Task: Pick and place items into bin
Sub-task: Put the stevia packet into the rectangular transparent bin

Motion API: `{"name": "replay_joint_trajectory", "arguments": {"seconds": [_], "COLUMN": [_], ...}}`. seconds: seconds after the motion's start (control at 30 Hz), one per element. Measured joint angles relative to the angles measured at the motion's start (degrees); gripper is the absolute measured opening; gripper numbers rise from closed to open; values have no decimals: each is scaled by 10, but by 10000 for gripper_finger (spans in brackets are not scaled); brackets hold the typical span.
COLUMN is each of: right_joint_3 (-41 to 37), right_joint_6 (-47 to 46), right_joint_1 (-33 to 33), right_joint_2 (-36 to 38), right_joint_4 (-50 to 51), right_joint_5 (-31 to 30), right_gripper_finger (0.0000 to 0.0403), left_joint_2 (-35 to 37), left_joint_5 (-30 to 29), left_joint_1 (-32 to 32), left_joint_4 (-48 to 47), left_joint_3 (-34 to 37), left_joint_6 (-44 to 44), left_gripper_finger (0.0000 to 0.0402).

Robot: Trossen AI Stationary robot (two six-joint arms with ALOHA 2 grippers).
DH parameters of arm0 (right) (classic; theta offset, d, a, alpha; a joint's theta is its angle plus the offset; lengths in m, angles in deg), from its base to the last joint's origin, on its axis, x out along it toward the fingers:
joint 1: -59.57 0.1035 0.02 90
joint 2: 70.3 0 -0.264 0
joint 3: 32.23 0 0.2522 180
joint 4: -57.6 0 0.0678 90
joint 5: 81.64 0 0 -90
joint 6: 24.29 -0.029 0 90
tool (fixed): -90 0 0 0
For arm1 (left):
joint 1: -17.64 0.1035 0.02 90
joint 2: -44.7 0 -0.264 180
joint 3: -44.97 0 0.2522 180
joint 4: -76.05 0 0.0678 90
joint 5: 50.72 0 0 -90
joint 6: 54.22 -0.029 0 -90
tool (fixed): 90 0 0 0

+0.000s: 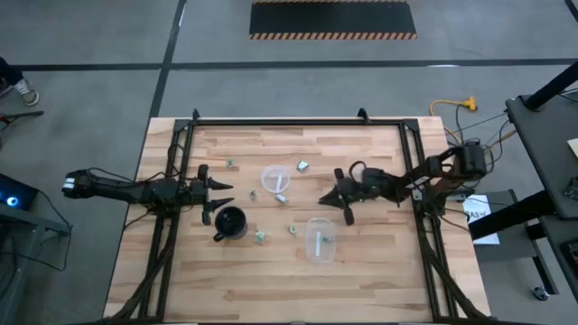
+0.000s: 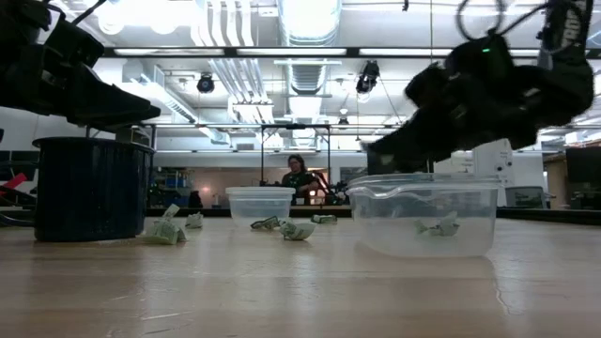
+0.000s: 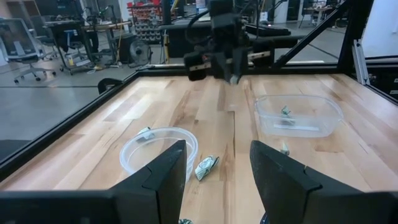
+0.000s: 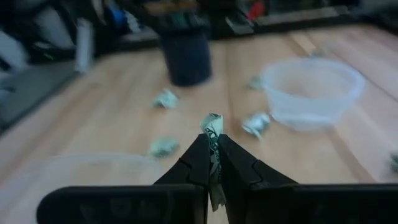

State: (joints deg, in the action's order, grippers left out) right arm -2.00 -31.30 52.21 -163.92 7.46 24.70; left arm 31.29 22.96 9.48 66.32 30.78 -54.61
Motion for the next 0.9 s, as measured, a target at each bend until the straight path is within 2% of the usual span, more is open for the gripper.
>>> {"name": "replay_joint_trajectory", "arguments": {"seconds": [0.17, 0.27, 0.6, 0.9], "right_joint_3": [-47, -56, 0, 24], "right_joint_6": [16, 35, 89, 89], "right_joint_1": [18, 39, 101, 105], "right_joint_2": [-13, -19, -22, -22], "right_joint_4": [-118, -148, -143, -91], "right_joint_5": [76, 83, 125, 123], "right_gripper_finger": [13, 13, 13, 13], "left_joint_2": [0, -1, -2, -3], "left_joint_5": [0, 0, 1, 0], "left_joint_1": [0, 0, 0, 0], "left_joint_4": [0, 0, 0, 0], "left_joint_3": [0, 0, 0, 0], "left_joint_6": [0, 0, 0, 0], "left_gripper_finger": [162, 162, 162, 162]}}
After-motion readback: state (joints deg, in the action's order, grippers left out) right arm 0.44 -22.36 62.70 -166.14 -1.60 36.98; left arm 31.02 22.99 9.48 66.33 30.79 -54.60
